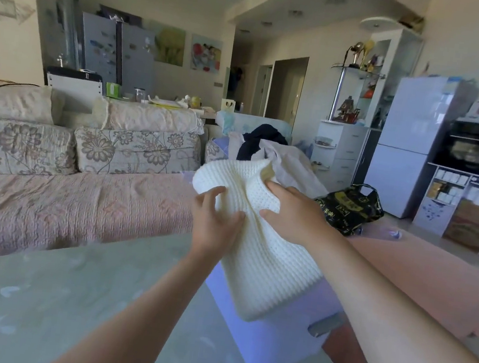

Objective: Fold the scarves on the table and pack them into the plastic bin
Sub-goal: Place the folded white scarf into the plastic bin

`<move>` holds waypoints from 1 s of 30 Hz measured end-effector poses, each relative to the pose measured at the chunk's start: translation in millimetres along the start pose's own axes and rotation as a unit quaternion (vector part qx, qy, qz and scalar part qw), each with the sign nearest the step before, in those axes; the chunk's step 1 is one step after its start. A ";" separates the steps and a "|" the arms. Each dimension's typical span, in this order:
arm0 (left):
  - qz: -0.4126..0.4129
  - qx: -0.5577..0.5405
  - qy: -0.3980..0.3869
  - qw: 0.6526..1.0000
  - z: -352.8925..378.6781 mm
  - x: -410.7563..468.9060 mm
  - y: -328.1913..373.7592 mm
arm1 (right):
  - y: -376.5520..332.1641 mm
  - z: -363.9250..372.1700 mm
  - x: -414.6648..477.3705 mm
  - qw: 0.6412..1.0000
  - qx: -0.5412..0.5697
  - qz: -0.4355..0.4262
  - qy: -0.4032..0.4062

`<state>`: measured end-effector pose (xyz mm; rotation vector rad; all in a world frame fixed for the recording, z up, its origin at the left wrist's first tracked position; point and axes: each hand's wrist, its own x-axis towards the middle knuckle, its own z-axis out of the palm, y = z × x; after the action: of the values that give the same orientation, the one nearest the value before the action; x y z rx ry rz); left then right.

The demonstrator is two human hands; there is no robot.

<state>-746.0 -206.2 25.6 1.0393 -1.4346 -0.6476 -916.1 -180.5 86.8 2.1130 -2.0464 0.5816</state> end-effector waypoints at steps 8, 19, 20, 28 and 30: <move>-0.038 0.229 -0.156 0.960 56.3 24.5 -57.6 | 81.1 81.3 18.1 0.973 0.195 0.078 -0.101; 0.036 0.515 -0.372 0.771 74.9 32.2 -94.6 | 104.3 170.8 29.6 0.975 -0.095 -0.012 -0.199; 0.037 0.511 -0.364 0.778 72.4 36.7 -95.8 | 98.7 170.7 35.5 0.976 -0.088 -0.033 -0.199; 0.042 0.497 -0.359 0.789 62.0 52.5 -113.9 | 92.0 205.2 44.4 0.910 -0.145 0.027 -0.387; 0.052 0.489 -0.353 0.796 62.9 52.7 -117.5 | 95.7 206.4 49.2 0.894 -0.147 0.037 -0.421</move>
<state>-776.2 -316.4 -60.9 1.5612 -2.6128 -0.1436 -974.4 -307.5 -99.5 2.3084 -2.3731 -0.7554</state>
